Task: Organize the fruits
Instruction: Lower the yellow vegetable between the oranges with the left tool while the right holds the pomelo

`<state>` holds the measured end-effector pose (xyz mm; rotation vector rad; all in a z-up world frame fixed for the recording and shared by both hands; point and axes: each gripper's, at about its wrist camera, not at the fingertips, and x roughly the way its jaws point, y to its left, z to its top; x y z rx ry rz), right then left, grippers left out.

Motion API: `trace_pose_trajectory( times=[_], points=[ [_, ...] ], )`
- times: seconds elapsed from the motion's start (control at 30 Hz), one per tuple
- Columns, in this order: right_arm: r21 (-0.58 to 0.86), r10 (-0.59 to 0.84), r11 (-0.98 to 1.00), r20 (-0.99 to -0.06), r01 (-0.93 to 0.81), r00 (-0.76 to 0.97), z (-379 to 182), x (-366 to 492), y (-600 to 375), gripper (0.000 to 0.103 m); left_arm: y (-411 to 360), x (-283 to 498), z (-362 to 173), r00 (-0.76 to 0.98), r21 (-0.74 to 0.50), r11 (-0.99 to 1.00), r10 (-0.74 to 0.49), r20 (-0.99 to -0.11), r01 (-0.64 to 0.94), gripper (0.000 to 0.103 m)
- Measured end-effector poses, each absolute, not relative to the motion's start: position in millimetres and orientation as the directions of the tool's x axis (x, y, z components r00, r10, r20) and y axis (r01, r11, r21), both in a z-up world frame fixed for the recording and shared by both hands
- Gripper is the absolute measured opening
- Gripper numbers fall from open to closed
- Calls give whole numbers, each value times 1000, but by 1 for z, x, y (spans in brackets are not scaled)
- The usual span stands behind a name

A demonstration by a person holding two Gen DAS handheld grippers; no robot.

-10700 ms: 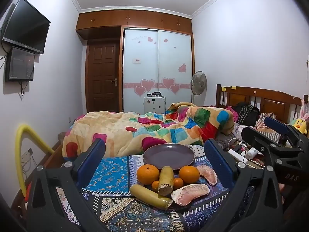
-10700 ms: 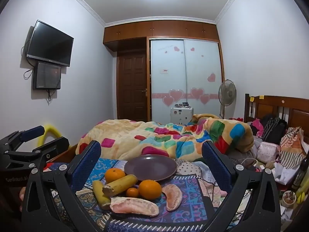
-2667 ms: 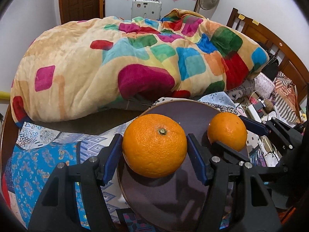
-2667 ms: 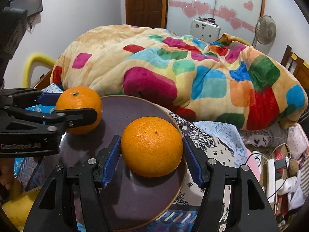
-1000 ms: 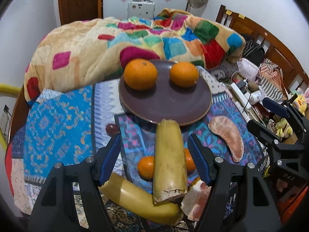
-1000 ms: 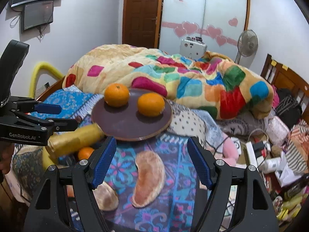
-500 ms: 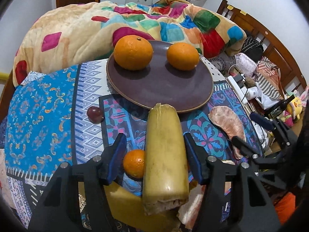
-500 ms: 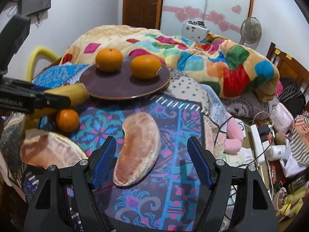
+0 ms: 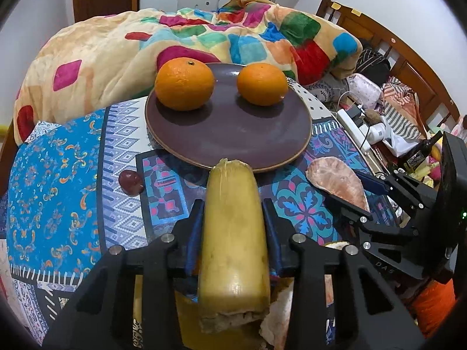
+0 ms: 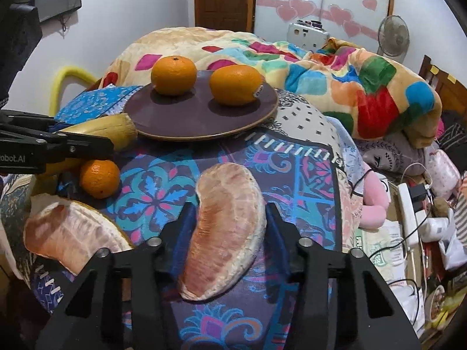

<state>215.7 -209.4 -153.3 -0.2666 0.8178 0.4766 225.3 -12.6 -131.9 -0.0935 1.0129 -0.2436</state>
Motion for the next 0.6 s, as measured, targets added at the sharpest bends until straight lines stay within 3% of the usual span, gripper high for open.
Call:
trace_pose_trajectory(
  times=[0.6],
  points=[
    [-42,324,870,-703,-492,633,-128,208,-212,40,3,202,-100,601,-160,977,-211,-771,138,38]
  ],
)
